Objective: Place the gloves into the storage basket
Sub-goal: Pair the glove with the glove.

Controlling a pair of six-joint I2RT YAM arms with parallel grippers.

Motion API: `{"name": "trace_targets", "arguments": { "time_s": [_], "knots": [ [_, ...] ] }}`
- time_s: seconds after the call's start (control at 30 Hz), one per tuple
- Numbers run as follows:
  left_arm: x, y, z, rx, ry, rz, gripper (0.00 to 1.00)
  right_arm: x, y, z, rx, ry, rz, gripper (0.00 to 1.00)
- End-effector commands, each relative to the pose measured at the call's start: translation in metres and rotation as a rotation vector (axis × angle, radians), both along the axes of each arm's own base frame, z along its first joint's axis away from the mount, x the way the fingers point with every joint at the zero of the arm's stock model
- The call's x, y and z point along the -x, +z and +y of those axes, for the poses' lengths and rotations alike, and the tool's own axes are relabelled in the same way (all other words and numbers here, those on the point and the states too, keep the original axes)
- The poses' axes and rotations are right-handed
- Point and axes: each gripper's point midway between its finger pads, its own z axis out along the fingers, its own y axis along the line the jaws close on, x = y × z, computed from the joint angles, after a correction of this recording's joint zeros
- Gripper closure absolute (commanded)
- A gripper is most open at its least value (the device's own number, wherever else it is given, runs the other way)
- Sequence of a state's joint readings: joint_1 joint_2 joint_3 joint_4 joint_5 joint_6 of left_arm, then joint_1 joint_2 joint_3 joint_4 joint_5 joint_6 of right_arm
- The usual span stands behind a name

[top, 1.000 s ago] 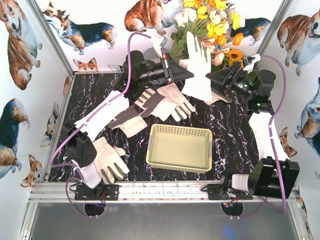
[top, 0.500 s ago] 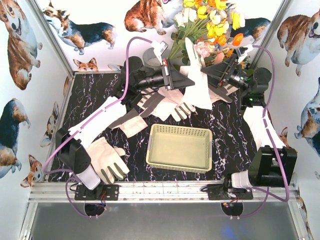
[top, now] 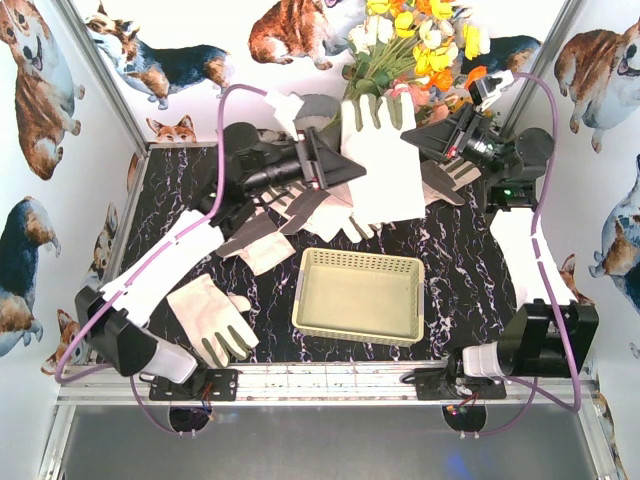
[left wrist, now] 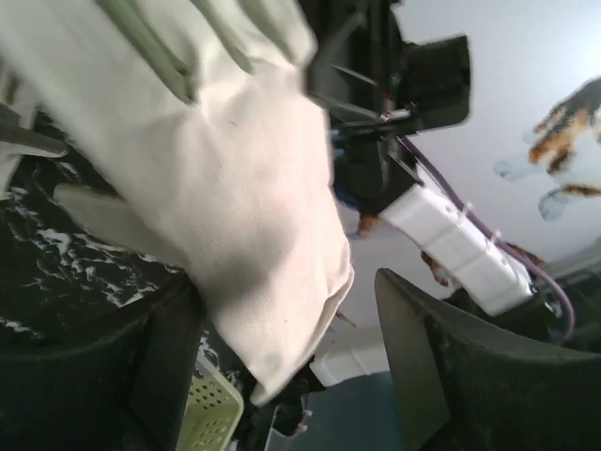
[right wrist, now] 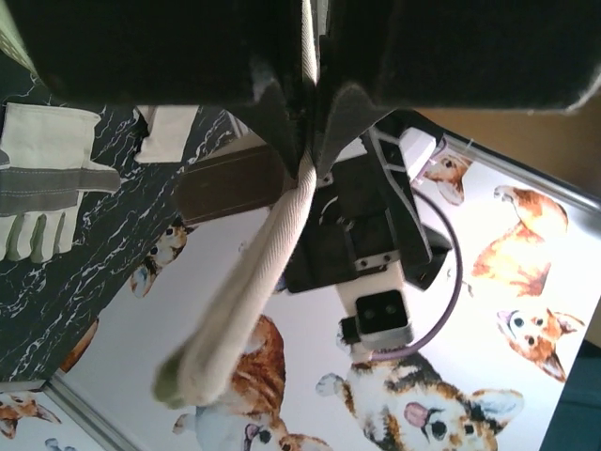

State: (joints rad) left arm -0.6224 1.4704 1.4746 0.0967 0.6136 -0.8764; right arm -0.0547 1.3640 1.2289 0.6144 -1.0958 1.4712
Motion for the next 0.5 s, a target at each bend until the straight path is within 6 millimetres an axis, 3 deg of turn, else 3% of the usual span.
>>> {"name": "trace_targets", "arguments": {
  "time_s": [0.0,0.17,0.3,0.47],
  "knots": [
    [-0.016,0.007,0.038,-0.029,0.113,-0.053,0.28,0.041,0.043,0.007,0.054,0.042,-0.168,1.00],
    [-0.018,0.019,0.052,-0.104,0.096,-0.146,0.10,0.054,0.053,0.015,0.091,0.096,-0.187,1.00],
    [-0.026,0.022,0.057,-0.093,0.072,-0.166,0.04,0.067,0.066,0.019,0.099,0.142,-0.210,1.00],
    [-0.009,0.061,0.042,0.049,-0.081,-0.239,0.01,0.080,0.073,0.024,0.110,0.193,-0.214,1.00]
  ]
}}
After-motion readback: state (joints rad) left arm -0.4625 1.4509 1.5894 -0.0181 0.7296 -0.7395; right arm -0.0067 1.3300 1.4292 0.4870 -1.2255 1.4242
